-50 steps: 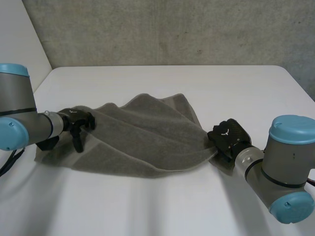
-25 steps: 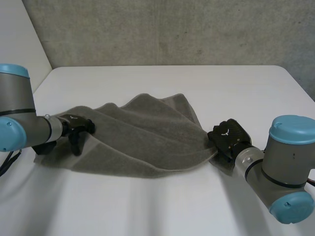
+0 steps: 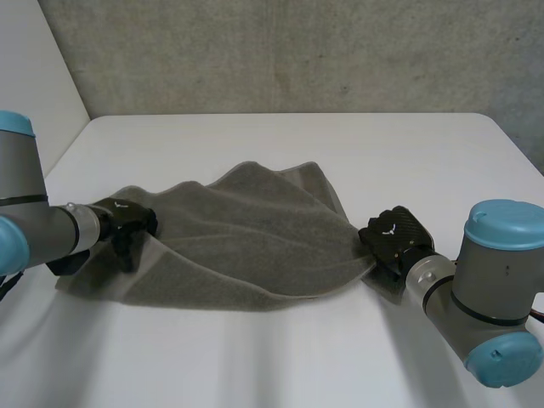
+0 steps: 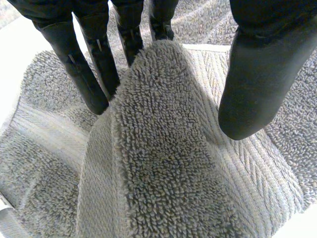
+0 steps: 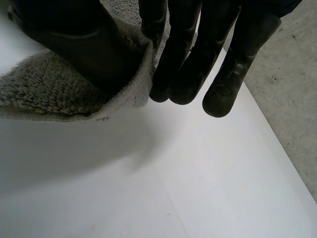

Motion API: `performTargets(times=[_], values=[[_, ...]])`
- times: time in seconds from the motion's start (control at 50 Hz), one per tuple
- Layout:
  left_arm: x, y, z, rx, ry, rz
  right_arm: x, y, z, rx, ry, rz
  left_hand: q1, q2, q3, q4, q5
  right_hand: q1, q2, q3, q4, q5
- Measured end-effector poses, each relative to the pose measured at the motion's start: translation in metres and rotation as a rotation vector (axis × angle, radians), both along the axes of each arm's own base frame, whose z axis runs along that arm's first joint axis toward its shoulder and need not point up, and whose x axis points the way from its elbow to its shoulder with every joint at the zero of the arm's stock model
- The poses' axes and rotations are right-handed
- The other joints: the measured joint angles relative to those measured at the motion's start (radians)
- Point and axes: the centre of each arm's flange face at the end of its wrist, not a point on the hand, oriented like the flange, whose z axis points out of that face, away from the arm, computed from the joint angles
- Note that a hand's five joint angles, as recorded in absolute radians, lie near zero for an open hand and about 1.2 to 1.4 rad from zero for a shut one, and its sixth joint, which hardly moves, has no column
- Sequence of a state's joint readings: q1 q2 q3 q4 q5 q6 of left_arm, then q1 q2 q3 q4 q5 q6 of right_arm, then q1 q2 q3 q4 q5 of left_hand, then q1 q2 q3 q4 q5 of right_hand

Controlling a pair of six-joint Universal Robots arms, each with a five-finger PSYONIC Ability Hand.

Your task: Fold the towel.

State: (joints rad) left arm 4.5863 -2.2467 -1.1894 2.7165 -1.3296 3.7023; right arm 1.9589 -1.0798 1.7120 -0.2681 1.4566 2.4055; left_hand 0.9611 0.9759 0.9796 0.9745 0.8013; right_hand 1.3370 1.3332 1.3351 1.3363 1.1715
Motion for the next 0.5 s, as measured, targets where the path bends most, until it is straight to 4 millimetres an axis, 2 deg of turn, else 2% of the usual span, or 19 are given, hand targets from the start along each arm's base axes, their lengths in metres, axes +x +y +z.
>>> performTargets(times=[0.18, 0.34, 0.5], values=[[0.003, 0.013, 0.002, 0.004, 0.001, -0.004, 0.000, 0.000, 0.000, 0.002, 0.001, 0.001, -0.056, -0.073, -0.076, -0.073, -0.072, 0.000, 0.000, 0.000, 0.000, 0.000], [0.009, 0.018, 0.003, 0.003, 0.000, 0.011, 0.000, 0.001, -0.001, 0.003, 0.001, 0.002, -0.282, -0.296, -0.295, -0.287, -0.292, 0.000, 0.000, 0.000, 0.000, 0.000], [0.014, 0.020, 0.005, -0.012, 0.002, 0.023, 0.000, 0.002, -0.001, 0.006, 0.002, 0.003, -0.274, -0.289, -0.291, -0.283, -0.287, 0.000, 0.000, 0.000, 0.000, 0.000]])
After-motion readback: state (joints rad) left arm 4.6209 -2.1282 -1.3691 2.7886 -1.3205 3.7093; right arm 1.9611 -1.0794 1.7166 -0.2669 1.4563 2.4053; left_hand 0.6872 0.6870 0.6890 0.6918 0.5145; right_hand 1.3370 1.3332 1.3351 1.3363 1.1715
